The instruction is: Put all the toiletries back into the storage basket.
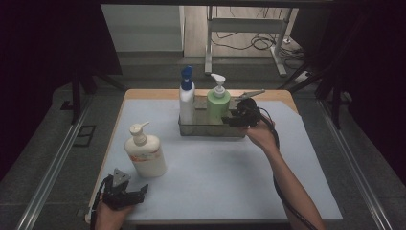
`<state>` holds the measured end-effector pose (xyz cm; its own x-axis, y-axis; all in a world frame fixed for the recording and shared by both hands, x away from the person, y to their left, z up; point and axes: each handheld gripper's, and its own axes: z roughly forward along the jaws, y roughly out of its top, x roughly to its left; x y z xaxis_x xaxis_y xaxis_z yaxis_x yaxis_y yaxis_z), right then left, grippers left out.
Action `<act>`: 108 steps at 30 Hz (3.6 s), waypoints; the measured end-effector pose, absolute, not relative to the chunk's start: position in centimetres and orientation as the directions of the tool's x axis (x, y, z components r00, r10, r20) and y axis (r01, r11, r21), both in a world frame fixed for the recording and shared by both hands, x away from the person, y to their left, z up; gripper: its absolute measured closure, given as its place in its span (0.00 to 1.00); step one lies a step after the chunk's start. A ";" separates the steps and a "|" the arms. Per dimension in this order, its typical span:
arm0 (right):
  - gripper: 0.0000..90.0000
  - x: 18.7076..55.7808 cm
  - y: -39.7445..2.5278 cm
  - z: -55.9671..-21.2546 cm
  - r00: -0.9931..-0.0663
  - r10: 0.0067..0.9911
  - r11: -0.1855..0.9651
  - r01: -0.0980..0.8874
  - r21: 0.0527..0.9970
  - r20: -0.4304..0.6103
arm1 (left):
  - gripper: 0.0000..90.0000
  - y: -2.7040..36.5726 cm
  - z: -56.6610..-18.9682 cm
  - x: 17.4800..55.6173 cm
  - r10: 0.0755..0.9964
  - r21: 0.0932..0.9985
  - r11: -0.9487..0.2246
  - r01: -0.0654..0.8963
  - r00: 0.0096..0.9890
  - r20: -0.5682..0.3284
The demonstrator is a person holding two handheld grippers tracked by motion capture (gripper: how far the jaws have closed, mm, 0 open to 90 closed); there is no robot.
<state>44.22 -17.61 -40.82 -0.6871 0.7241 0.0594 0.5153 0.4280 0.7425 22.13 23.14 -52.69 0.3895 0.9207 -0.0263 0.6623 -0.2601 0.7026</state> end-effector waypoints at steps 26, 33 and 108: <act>1.00 47.3 -18.0 -43.2 -0.573 0.817 0.360 0.600 0.715 0.069 | 0.12 23.1 -52.7 22.1 0.921 0.703 -0.260 0.662 0.389 -0.026; 1.00 48.3 -17.6 -43.9 -0.564 0.824 0.377 0.621 0.687 0.058 | 0.12 23.1 -52.7 22.1 0.921 0.703 -0.261 0.662 0.390 -0.026; 0.91 48.2 -14.3 -44.7 -0.619 0.782 0.426 0.620 0.659 0.077 | 0.12 23.2 -52.7 22.1 0.920 0.702 -0.262 0.663 0.390 -0.025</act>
